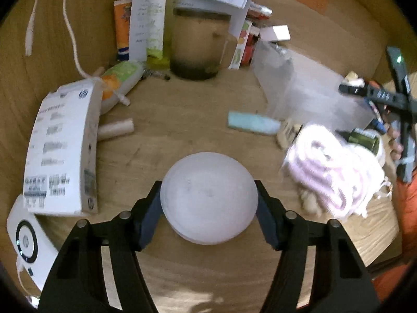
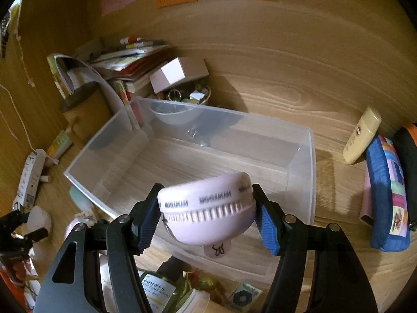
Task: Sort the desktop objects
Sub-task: 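Carry the pink-white device into the clear box and open the right gripper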
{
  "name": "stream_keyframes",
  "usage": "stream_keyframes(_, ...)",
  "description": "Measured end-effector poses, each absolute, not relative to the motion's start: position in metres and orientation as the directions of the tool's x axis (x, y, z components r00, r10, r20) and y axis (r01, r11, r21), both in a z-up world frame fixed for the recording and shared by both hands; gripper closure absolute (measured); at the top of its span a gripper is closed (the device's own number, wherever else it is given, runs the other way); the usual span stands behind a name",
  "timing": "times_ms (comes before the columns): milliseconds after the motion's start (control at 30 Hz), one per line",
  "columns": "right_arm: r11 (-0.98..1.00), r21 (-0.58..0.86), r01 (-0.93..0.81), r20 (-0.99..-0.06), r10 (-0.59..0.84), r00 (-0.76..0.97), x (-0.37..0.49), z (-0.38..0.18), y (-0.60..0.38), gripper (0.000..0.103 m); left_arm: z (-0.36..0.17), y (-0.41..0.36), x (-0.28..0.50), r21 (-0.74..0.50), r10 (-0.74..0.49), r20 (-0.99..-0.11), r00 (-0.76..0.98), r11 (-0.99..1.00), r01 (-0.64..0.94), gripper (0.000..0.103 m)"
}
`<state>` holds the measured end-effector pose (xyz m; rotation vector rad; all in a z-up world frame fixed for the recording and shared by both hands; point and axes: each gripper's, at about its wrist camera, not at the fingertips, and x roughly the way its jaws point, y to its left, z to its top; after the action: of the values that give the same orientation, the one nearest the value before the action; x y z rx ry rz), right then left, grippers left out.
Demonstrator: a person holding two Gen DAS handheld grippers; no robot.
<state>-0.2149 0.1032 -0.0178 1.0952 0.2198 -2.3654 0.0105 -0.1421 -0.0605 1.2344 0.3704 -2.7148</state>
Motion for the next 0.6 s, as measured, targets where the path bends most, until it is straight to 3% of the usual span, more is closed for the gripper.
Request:
stream_keyframes(233,-0.849,0.027,0.528,-0.760,-0.360,-0.541,-0.220,-0.026,0.094,0.041,-0.019,-0.136,-0.021,-0.209,0.022,-0.673,-0.740,-0.965,0.162,0.037)
stream_keyframes(600,-0.834,-0.010,0.552,-0.745,-0.362,-0.560,-0.217,-0.022,0.089,0.041,0.015,-0.108,-0.107,-0.184,0.075,-0.652,-0.754,-0.981,0.062,0.037)
